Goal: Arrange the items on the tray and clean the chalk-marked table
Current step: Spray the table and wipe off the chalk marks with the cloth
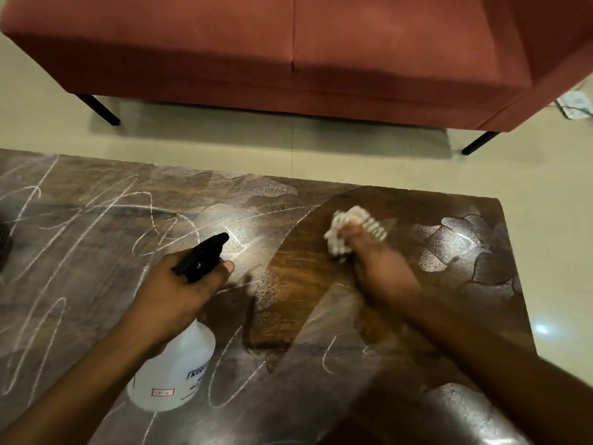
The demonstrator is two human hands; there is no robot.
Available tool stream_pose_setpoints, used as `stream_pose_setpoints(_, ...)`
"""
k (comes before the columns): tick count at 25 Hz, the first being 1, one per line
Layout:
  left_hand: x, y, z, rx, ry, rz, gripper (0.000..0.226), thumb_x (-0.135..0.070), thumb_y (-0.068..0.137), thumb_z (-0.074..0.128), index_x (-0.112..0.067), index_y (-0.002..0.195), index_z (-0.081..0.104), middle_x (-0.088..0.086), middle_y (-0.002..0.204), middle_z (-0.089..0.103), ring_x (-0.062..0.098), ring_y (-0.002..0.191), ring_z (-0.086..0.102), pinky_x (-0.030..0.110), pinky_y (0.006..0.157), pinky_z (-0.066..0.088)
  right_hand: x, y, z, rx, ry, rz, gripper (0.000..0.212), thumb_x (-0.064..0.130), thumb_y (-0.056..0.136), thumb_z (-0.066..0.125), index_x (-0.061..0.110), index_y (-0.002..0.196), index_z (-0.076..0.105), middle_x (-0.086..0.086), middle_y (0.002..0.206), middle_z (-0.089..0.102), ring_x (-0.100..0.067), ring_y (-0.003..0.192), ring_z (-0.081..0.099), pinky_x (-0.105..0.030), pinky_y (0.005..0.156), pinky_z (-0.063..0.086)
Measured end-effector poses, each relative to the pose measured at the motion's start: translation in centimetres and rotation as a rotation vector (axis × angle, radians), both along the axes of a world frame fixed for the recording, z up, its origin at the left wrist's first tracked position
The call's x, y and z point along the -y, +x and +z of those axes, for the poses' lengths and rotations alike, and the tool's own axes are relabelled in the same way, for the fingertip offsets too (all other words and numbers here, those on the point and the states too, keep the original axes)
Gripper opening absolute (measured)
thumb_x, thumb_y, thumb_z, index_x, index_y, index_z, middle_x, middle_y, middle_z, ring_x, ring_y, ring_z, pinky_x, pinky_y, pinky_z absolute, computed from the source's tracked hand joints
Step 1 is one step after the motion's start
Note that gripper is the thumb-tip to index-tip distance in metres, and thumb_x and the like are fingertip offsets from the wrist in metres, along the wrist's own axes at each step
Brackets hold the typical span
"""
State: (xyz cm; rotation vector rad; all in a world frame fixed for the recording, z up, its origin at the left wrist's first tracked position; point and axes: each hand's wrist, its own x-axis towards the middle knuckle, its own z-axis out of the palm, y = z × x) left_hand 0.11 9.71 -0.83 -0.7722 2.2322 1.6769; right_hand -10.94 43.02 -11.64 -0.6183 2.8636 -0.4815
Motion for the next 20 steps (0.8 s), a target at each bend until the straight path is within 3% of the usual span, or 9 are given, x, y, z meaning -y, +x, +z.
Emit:
stream_pose_setpoints(1,0.1,0.0,-0.1,-0.010,0.009,0.003,0.036,-0.031,0.093,0.076,-0.061,0.113,0.068,-0.015,0.095,0.079,0.005,0.067,0.070,0.029,0.057,0.058,-2.5,-4.5,0.3,-0.023,0.030,-0.251,0.053,0.011,0.102,0.053,0.027,0.152,0.048,-0.011,0.146,0.063,-0.034,0.110,0.070,-0.040,0.094,0.057)
stream_pose_setpoints(3,0.2,0.2,-0.6,-0.006,0.011,0.007,0.032,-0.035,0.093,0.077,-0.056,0.114,0.069,-0.015,0.097,0.079,0.008,0.069,0.072,0.031,0.055,0.059,-6.2,-10.1,0.7,0.005,-0.003,-0.563,0.052,0.010,0.104,0.048,0.023,0.153,0.051,-0.018,0.146,0.063,-0.043,0.119,0.067,-0.048,0.101,0.053)
stream_pose_setpoints(5,0.1,0.4,-1.1,0.010,0.010,0.005,0.027,-0.038,0.092,0.078,-0.049,0.115,0.072,-0.005,0.093,0.080,0.012,0.063,0.070,0.036,0.059,0.058,-5.1,-9.4,0.8,0.020,-0.066,-0.618,0.053,0.009,0.104,0.048,0.019,0.156,0.049,-0.018,0.152,0.058,-0.042,0.134,0.059,-0.051,0.113,0.048)
stream_pose_setpoints(8,-0.7,0.4,-1.6,0.039,-0.011,-0.020,0.016,-0.040,0.089,0.082,-0.030,0.101,0.078,0.003,0.072,0.075,0.018,0.056,0.064,0.041,0.067,0.053,1.5,2.3,-0.6,0.045,-0.074,-0.248,0.058,0.006,0.102,0.051,0.018,0.159,0.046,-0.011,0.164,0.046,-0.035,0.148,0.048,-0.055,0.121,0.041)
stream_pose_setpoints(11,-1.7,0.1,-1.7,0.062,-0.009,-0.040,0.008,-0.030,0.091,0.080,-0.023,0.093,0.077,0.001,0.059,0.068,0.014,0.050,0.061,0.038,0.065,0.051,5.5,18.0,-0.8,0.023,-0.061,0.516,0.055,0.021,0.101,0.050,0.023,0.155,0.047,-0.001,0.159,0.053,-0.025,0.150,0.045,-0.047,0.129,0.031)
stream_pose_setpoints(13,-2.0,0.1,-1.5,0.067,-0.006,-0.041,0.012,-0.034,0.091,0.080,-0.023,0.095,0.077,-0.001,0.062,0.070,0.014,0.051,0.063,0.039,0.066,0.052,3.7,18.3,-0.2,0.009,0.023,0.814,0.052,0.030,0.100,0.046,0.028,0.152,0.047,0.008,0.156,0.056,-0.015,0.147,0.045,-0.038,0.129,0.026)
stream_pose_setpoints(14,-1.9,0.2,-1.5,0.064,-0.009,-0.028,0.014,-0.036,0.090,0.080,-0.024,0.097,0.077,-0.002,0.064,0.072,0.014,0.053,0.064,0.040,0.067,0.053,2.5,15.8,0.1,0.011,0.025,0.793,0.054,0.029,0.098,0.050,0.027,0.152,0.050,0.006,0.156,0.056,-0.016,0.148,0.045,-0.038,0.128,0.030)
stream_pose_setpoints(17,-1.3,0.9,-1.6,0.057,-0.028,0.002,0.020,-0.040,0.092,0.078,-0.025,0.105,0.078,0.006,0.082,0.078,0.026,0.069,0.070,0.051,0.071,0.059,-1.8,5.1,1.0,0.102,0.033,0.196,0.058,0.010,0.100,0.056,0.022,0.157,0.049,-0.008,0.160,0.052,-0.029,0.147,0.050,-0.047,0.118,0.046)
stream_pose_setpoints(20,-0.3,2.2,-1.9,0.055,-0.037,0.055,0.029,-0.045,0.093,0.075,-0.032,0.118,0.077,-0.001,0.095,0.080,0.023,0.089,0.072,0.041,0.077,0.055,-2.9,-4.1,1.5,0.063,-0.031,-0.485,0.054,0.007,0.103,0.050,0.022,0.155,0.050,-0.015,0.147,0.063,-0.038,0.125,0.065,-0.035,0.101,0.049)
